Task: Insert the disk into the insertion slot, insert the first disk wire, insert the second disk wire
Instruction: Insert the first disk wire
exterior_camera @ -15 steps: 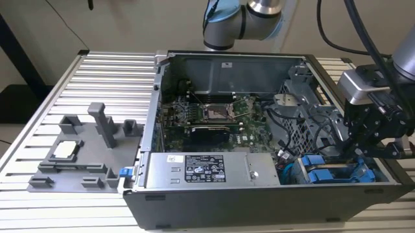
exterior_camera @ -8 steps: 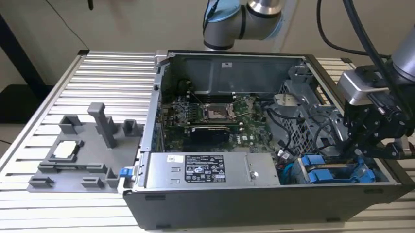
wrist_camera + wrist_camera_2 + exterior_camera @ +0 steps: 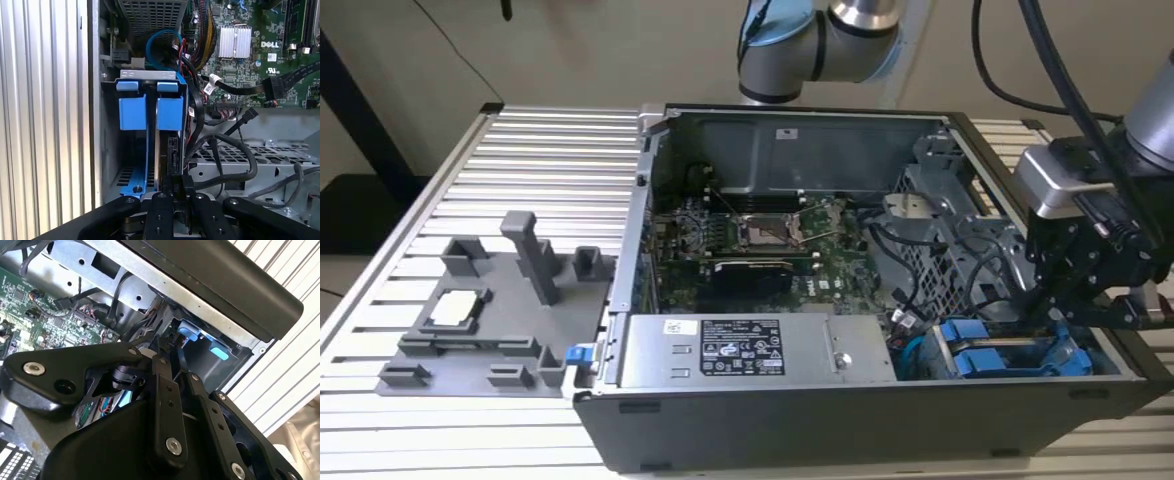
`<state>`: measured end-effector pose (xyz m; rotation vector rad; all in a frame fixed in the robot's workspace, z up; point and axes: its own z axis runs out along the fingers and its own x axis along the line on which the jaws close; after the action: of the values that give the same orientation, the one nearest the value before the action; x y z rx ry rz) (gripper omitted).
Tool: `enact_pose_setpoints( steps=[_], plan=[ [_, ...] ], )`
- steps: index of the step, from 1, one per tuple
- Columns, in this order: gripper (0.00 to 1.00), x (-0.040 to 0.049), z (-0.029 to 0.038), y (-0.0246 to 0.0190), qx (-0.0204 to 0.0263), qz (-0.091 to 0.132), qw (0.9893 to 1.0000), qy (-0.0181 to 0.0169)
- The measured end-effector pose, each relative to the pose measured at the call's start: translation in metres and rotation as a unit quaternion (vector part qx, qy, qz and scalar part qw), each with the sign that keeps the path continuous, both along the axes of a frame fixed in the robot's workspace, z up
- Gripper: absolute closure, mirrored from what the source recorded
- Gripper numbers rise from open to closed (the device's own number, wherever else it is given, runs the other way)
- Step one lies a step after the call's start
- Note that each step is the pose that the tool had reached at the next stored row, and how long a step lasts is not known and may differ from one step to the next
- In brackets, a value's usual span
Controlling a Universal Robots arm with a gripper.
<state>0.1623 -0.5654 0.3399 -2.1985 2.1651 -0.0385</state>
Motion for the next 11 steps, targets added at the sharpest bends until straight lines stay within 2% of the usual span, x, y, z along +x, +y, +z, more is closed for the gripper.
enact_pose_setpoints(
  steps=[11],
  plan=[
    [0.81,0.0000,-0.0071,0.0000,-0.0004,-0.003,1.0000,0.0000]
  ],
)
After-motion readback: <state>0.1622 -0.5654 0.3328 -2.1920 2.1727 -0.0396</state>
